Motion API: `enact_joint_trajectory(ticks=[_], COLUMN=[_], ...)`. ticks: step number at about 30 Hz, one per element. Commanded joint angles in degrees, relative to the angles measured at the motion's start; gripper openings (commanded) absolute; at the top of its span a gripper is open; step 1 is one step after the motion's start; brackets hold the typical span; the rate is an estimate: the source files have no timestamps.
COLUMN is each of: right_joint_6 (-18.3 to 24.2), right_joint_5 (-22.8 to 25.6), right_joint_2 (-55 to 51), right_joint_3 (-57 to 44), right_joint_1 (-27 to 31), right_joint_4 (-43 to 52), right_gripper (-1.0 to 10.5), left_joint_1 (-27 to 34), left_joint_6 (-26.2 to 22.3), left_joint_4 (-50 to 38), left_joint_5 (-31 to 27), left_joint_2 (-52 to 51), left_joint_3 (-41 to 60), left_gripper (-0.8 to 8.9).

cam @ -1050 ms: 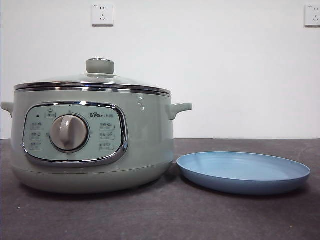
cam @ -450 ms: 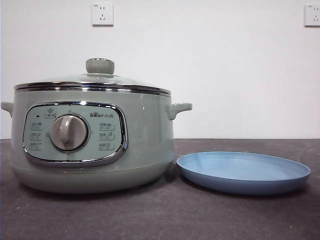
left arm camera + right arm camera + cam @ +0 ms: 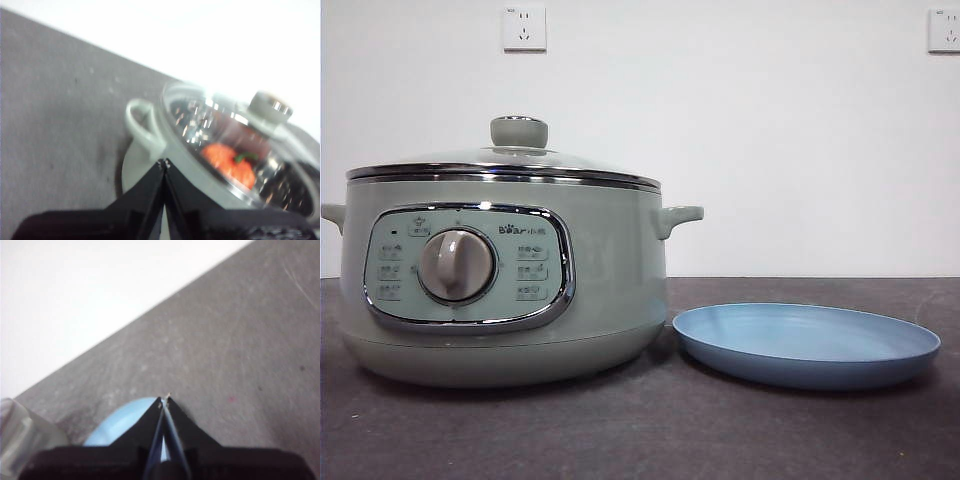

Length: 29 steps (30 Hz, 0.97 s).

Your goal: Take the pumpkin out from the steamer,put the pumpkin in the blue plate,close the lid

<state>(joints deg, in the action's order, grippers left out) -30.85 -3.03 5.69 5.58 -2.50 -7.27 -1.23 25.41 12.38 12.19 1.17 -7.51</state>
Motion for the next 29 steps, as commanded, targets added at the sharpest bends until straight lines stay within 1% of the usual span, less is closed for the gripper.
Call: enact_joint_trajectory(ticks=[1, 7, 11, 13, 17, 22, 25, 27, 29], right_joint_6=[0.7, 5.2, 7.1, 8.8, 11.5, 15.1, 18.8, 21.0, 22.5], right_joint_5=[-0.1, -0.1, -0.3, -1.8, -6.8, -15.3, -21.5, -26.5, -30.2], right_joint_2=[2.1, 8.3, 13.1, 15.5, 20.8, 27.6, 32.0, 34.9, 37.2], right_joint_3=[3.0, 11.1, 16.8, 19.6, 25.1, 31.7, 35.9, 38.3, 40.0], right_joint_1=[0.1, 0.1, 0.1, 0.1, 0.1, 0.1, 0.1, 0.1, 0.1], right_joint_4=[-0.2, -3.1, -4.3, -4.7, -5.3, -7.3, -11.0, -13.6, -15.5], right_gripper=[-0.2, -0.2, -0.2, -0.2, -0.2, -0.2, -0.2, -0.2, -0.1], left_joint_1=[0.2, 0.2, 0.2, 0.2, 0.2, 0.2, 0.2, 0.2, 0.2], left_joint_6=[0.3, -0.4, -4.2, -6.4, -9.4, -12.2, -14.0, -15.2, -15.7], left_joint_4=[0.0, -0.6, 0.0, 0.2, 1.1, 3.6, 5.6, 7.3, 8.4], left_joint_5=[-0.3, -0.1, 0.6, 2.0, 4.9, 9.8, 14.0, 17.1, 19.5], left_joint_2=[2.8, 12.4, 19.1, 22.1, 27.8, 34.0, 37.2, 38.9, 40.1], left_joint_3=[-2.4, -9.1, -14.0, -16.5, -21.9, -28.1, -31.5, -33.7, -35.2], left_gripper=[-0.08, -0.08, -0.08, -0.08, -0.08, -0.08, -0.08, -0.04, -0.04])
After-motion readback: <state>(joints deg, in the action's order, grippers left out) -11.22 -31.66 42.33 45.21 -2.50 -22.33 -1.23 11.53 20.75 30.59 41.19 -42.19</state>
